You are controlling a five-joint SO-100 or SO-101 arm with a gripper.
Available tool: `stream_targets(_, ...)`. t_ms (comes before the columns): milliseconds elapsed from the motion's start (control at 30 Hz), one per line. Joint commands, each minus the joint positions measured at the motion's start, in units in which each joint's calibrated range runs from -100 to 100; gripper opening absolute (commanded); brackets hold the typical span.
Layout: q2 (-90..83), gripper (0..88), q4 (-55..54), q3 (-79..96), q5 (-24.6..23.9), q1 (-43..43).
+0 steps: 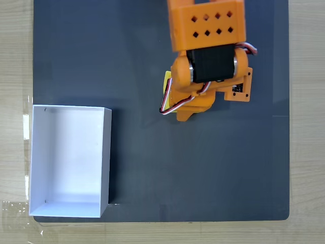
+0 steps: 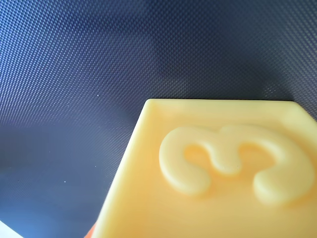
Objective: Grasp a yellow block and put it in the box
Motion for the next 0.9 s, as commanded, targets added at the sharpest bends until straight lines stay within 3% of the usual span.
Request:
stream_targets(0, -1.70, 26.9, 0.34, -1.13, -0.11, 0.34)
stream_targets(333, -17.72, 26.7, -0.70, -11.17, -0.22, 2.86)
stream_targets(767, -17.38, 26.6, -25.83, -21.12, 0.52, 26.93)
stream_targets(867, -12.47, 26.6, -28.54, -21.39, 2.93, 29.46)
